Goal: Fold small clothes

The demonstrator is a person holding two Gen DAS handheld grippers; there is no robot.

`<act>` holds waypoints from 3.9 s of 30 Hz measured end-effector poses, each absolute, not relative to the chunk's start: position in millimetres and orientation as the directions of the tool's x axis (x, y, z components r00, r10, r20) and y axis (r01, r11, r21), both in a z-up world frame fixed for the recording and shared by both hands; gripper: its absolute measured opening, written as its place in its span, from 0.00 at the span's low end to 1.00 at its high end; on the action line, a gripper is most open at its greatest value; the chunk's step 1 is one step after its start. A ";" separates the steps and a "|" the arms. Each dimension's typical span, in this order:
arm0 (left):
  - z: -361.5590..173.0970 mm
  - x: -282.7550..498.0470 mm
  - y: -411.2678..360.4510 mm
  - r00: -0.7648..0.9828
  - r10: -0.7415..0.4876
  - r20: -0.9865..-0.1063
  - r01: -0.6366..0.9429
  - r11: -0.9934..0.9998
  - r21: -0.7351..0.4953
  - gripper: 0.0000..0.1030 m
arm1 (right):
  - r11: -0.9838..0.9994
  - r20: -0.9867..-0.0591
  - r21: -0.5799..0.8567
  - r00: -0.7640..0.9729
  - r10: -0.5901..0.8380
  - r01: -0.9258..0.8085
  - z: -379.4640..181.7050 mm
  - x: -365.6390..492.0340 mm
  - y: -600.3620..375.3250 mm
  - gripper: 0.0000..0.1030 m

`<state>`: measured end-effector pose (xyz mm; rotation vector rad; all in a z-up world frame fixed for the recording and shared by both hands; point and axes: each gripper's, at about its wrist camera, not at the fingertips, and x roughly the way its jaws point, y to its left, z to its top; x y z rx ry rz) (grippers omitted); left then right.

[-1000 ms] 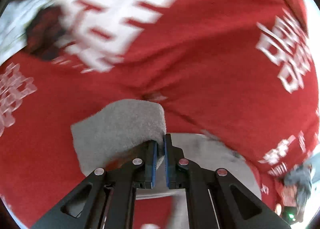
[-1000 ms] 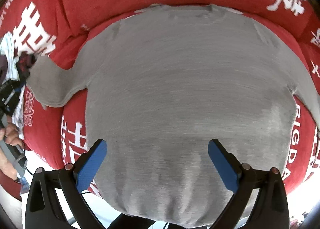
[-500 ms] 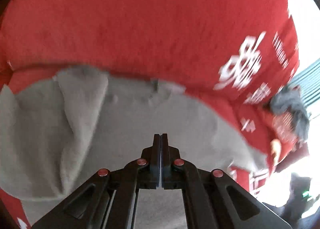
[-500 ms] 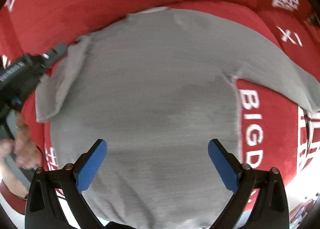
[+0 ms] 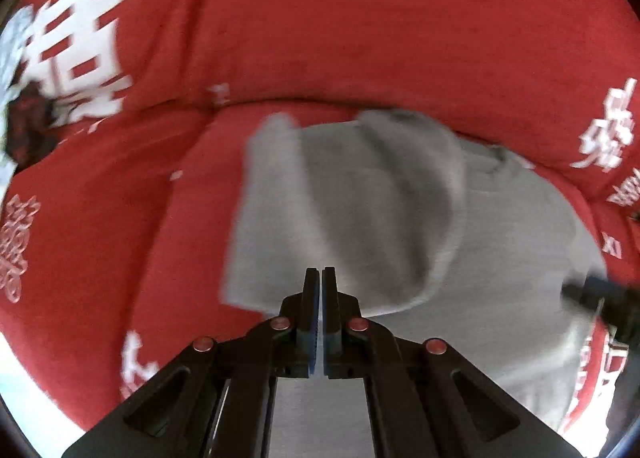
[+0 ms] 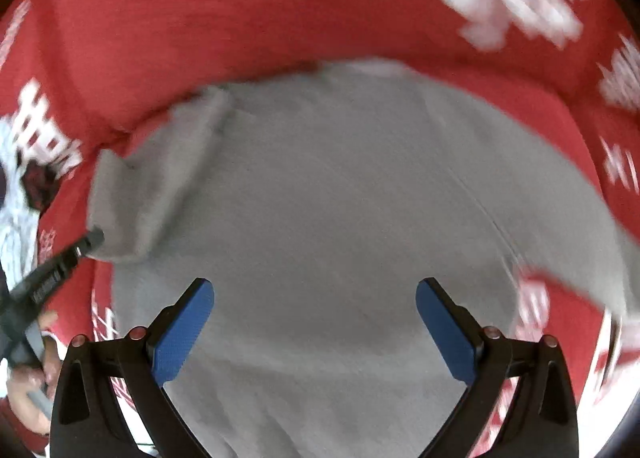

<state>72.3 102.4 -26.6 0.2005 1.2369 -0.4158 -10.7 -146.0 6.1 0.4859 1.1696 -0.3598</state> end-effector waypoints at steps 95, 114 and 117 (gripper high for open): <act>-103.6 244.1 100.6 0.109 -0.338 -0.935 0.297 0.908 -0.294 0.09 | 0.364 -0.693 0.689 0.717 0.077 0.627 -30.2 -70.7 -272.8 0.07; -50.4 211.3 120.0 0.228 -0.137 -0.964 0.356 0.933 -0.048 0.68 | 0.332 -0.722 0.691 0.628 0.289 0.642 -78.9 -54.2 -205.4 0.38; -41.0 197.2 138.5 0.254 -0.114 -0.961 0.353 0.936 -0.018 0.82 | 0.338 -0.657 0.753 0.625 0.422 0.564 -90.1 -12.8 -155.1 0.38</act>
